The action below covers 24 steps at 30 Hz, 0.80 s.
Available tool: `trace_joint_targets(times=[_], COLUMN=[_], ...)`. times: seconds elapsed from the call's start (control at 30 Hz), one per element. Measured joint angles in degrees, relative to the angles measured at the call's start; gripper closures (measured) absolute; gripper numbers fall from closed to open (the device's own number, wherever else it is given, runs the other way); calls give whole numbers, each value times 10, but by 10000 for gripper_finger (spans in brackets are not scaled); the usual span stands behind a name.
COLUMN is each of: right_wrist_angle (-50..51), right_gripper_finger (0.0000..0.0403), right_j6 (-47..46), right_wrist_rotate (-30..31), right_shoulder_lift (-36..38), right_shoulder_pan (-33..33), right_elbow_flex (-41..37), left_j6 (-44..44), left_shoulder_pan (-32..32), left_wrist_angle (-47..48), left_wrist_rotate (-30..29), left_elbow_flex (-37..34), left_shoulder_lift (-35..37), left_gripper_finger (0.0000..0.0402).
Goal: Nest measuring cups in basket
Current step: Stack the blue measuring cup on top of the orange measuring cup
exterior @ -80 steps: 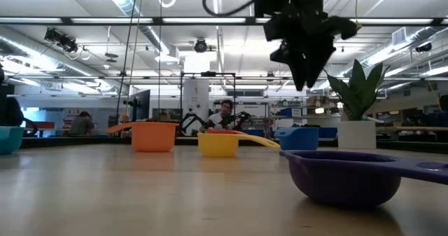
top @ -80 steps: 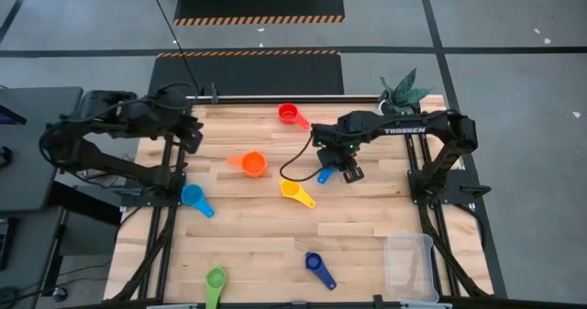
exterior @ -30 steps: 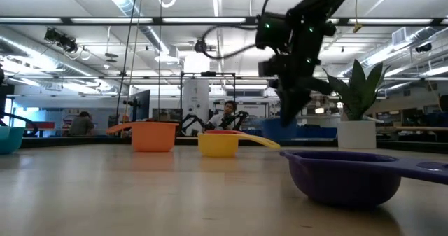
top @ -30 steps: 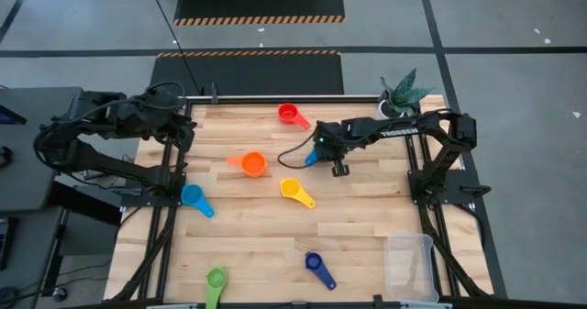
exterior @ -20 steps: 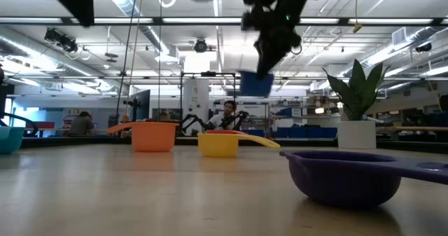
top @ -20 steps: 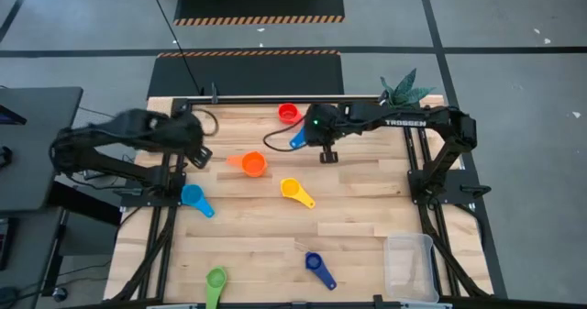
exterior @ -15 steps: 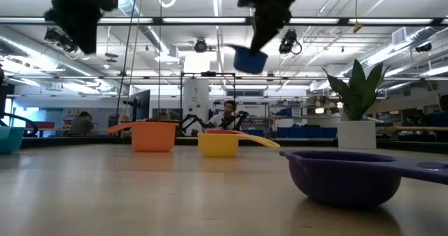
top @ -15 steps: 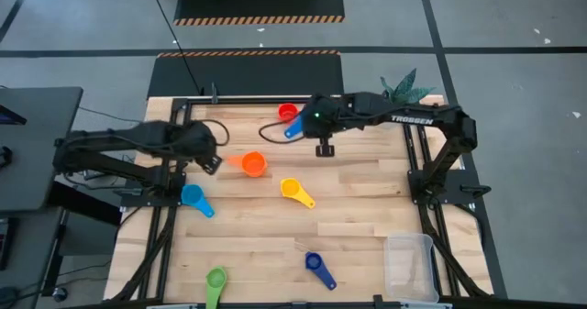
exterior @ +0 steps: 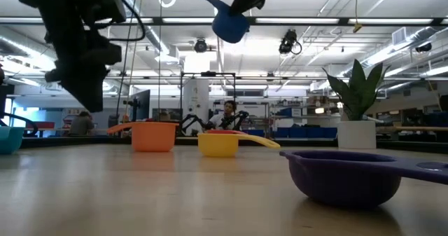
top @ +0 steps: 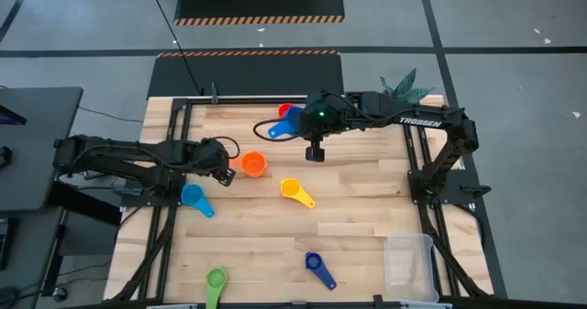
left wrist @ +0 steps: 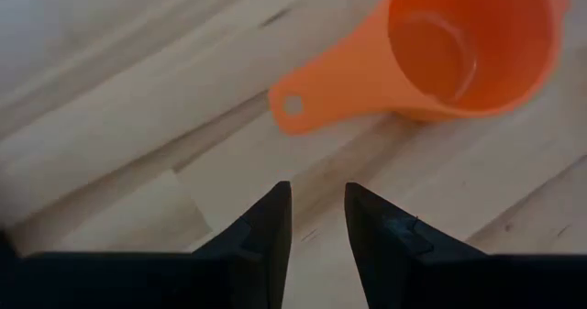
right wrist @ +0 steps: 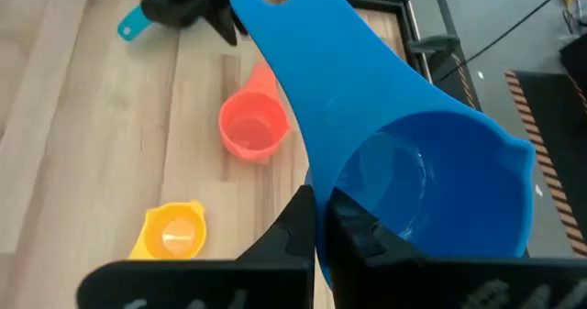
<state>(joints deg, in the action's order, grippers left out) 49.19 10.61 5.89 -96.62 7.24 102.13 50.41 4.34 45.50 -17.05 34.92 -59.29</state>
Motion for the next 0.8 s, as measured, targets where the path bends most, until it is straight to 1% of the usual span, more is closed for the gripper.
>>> trace_joint_targets(times=[0.17,0.43,0.6,0.8], right_wrist_angle=[-3,-8,-10,-11], right_gripper_finger=[393,393,393,393], right_j6=[0,4,5,12], right_wrist_rotate=[0,-1,-1,-1], right_shoulder_lift=[0,0,0,0], right_shoulder_pan=[-3,-3,-3,-3], right_elbow_flex=[0,0,0,1], left_j6=[0,-20,-23,-38], left_shoulder_pan=[0,0,0,0], left_wrist_angle=[-29,-34,-39,-65], left_wrist_rotate=[3,-32,-52,-55], left_elbow_flex=[-25,-27,-27,-27], left_shoulder_lift=[0,-10,-48,-109], left_gripper_finger=[290,290,290,290])
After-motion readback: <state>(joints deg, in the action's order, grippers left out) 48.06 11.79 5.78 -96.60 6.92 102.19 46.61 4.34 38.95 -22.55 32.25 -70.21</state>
